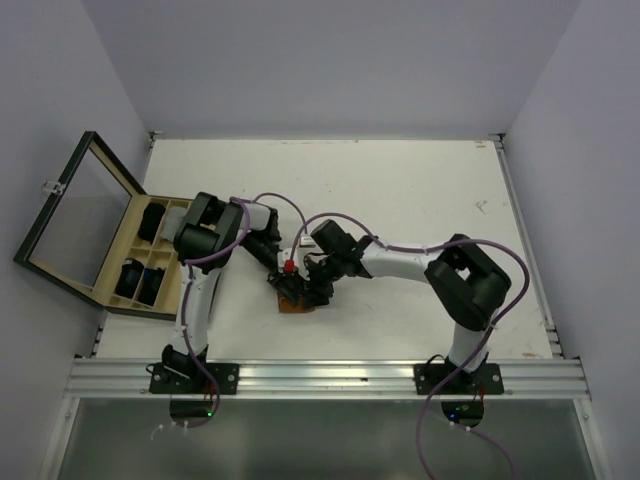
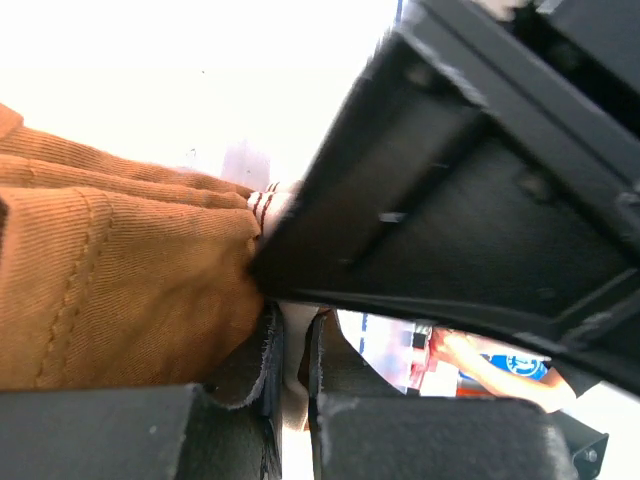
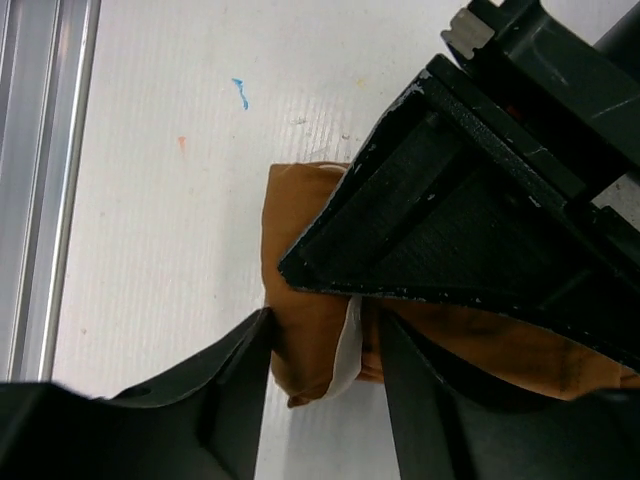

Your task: Roll the underwear

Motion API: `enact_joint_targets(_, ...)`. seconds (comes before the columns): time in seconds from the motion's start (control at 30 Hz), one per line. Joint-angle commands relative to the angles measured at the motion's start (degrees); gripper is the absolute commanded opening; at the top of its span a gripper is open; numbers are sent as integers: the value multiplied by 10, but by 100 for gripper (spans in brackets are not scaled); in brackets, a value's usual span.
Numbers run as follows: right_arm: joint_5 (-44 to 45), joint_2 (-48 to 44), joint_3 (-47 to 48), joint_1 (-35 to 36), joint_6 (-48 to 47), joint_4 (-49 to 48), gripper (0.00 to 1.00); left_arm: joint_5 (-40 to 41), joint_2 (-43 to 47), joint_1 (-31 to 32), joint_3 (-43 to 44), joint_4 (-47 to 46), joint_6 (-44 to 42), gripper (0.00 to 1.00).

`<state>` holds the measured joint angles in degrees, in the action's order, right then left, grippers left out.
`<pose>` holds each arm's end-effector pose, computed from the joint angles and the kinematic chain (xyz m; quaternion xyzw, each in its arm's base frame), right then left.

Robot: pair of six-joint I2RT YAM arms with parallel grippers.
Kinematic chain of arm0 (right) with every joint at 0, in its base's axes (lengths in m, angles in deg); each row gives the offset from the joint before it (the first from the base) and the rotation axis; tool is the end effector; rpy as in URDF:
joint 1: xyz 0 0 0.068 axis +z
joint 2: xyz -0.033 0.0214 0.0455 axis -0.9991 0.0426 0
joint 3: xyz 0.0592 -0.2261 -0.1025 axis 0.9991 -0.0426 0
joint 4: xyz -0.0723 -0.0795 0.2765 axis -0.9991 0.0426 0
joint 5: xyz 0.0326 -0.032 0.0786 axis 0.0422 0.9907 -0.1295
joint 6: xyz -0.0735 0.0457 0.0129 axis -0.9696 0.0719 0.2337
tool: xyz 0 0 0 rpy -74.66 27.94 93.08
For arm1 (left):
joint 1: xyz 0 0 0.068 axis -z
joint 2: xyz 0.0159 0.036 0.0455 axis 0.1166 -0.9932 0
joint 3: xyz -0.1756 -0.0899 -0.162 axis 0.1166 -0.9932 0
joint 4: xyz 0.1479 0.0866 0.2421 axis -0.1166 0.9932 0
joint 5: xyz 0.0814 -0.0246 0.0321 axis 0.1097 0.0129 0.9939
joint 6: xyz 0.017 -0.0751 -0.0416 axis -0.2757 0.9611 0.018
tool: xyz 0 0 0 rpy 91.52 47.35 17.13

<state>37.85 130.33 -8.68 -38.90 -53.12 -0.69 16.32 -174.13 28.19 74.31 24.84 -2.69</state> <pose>0.2318 0.3366 0.0842 -0.6577 0.6252 0.3522 0.2292 0.2801 -0.1855 0.0163 -0.3224 -0.7481 0.5584 0.1569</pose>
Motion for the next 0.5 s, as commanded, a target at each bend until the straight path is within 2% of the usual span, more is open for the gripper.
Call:
enact_joint_targets(0.0,-2,-41,1,1,-23,0,45,183,-44,6,-13,-145,-56,2)
enact_joint_targets(0.17,-23,-11,12,2,-29,16,20,183,-42,7,-15,-150,-51,2)
enact_joint_targets(0.3,-39,33,27,0,-30,43,17,187,-35,7,-20,-161,-43,6)
enact_joint_targets(0.4,-60,64,37,0,-38,76,1,181,-18,2,-28,-181,-26,10)
enact_joint_targets(0.47,-77,83,49,-5,-35,93,0,172,10,-4,-30,-202,-8,17)
